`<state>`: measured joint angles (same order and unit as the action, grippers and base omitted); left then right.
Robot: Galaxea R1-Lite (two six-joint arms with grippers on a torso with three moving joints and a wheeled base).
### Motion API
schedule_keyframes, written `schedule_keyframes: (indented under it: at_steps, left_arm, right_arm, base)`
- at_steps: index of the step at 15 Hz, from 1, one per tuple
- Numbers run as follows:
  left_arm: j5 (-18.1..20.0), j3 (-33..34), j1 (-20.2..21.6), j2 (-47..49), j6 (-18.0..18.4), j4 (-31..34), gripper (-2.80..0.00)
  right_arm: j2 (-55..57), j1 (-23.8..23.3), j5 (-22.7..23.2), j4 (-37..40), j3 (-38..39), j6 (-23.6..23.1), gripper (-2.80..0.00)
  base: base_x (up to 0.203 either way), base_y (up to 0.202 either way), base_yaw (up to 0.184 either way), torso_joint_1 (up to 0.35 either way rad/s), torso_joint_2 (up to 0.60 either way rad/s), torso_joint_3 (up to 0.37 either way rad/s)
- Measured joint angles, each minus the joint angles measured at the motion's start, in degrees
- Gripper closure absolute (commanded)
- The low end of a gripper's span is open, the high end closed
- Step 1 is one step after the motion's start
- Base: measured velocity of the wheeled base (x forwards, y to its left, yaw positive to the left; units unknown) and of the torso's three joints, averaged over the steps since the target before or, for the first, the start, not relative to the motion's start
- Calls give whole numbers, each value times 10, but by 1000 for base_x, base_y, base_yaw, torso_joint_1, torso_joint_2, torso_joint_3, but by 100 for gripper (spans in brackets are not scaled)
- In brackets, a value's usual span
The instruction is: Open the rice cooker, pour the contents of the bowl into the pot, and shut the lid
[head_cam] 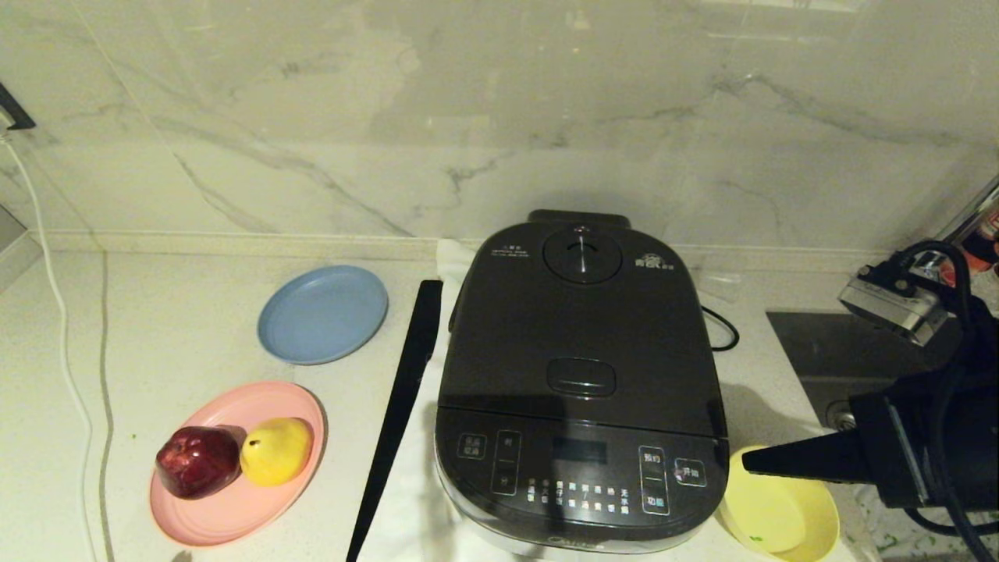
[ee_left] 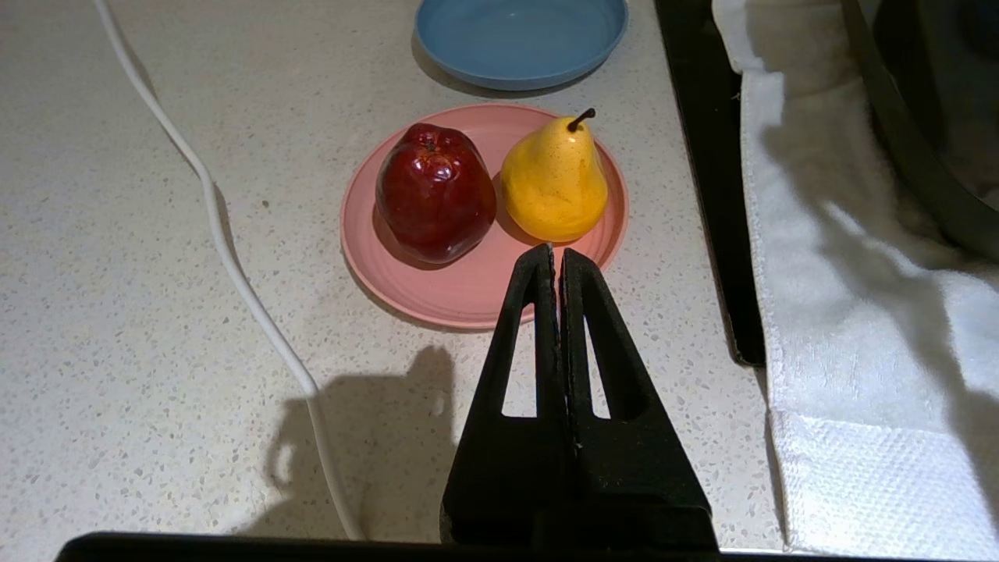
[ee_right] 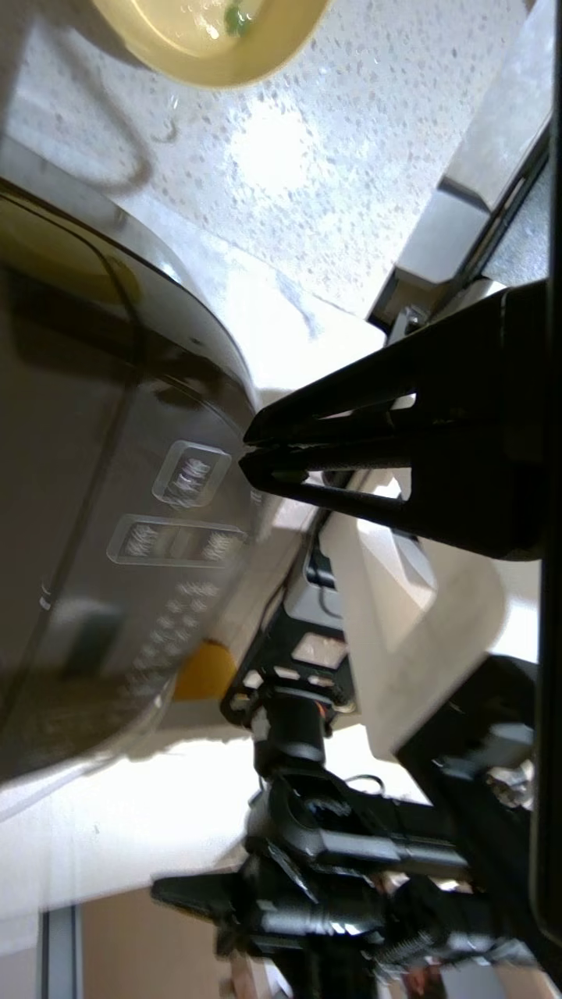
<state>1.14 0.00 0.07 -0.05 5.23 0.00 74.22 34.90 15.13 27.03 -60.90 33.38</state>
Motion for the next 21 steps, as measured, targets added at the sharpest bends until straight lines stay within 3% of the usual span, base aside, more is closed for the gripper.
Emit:
schedule_keyframes:
  at_steps: [5,21]
  left_arm:
    - [0,0,0,0,0,0,0]
    - [0,0,0,0,0,0,0]
  right_arm:
    - [30,25,-1,-4,-18,2,0]
    - [79,38,-13,-4,-36,3,0]
  base:
    - [0,0,0,0,0,0]
    - [0,0,0,0,0,0]
